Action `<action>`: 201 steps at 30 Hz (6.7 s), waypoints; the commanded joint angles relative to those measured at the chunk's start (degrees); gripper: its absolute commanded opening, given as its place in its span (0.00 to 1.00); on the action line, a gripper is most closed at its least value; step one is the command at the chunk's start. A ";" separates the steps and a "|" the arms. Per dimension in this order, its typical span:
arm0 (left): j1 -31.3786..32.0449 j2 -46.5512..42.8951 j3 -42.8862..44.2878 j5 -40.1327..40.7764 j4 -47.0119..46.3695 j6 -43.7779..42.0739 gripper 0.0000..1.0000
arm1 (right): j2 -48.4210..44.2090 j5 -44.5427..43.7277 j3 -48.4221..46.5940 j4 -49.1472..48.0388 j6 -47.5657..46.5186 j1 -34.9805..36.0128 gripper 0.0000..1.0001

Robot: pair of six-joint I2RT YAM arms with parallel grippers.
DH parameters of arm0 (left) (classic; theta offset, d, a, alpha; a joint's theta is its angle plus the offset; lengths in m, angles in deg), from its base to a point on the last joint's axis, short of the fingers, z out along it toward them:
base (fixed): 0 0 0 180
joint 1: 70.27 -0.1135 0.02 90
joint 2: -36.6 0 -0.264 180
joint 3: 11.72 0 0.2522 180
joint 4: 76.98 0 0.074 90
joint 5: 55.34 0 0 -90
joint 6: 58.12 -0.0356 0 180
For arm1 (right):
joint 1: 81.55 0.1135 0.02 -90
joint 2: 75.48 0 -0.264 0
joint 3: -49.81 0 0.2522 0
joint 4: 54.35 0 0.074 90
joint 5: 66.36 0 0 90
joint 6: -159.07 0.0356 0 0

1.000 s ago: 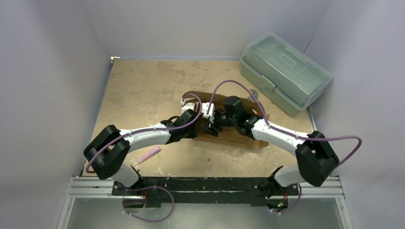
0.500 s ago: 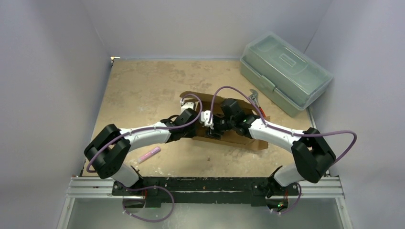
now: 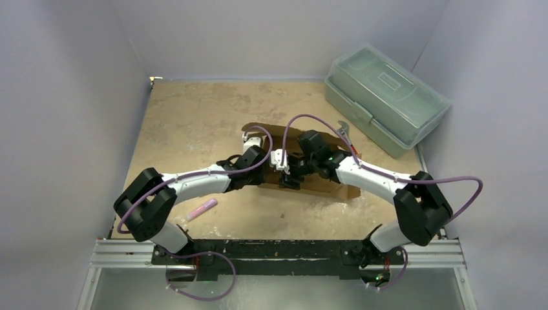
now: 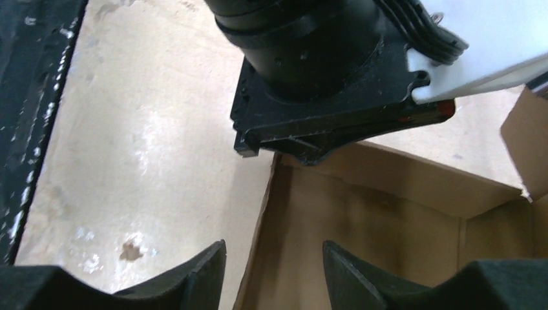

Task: Fold the paper box
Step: Fold the paper box at the center of the board.

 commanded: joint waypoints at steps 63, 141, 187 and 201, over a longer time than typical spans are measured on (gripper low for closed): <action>-7.99 6.74 10.81 -8.36 -6.81 -11.32 0.29 | 4.70 -2.09 -0.86 13.34 -11.64 -0.39 0.06; -10.00 13.84 17.02 4.77 1.42 -13.39 0.00 | 0.05 0.24 -4.92 16.66 -7.59 -3.43 0.60; -40.75 47.21 29.73 -68.20 -60.54 28.43 0.26 | -26.38 34.01 4.62 11.18 15.63 -44.19 0.99; -42.63 33.98 18.07 -67.72 -91.32 42.62 0.00 | -27.12 30.90 4.58 14.65 10.04 -44.55 0.99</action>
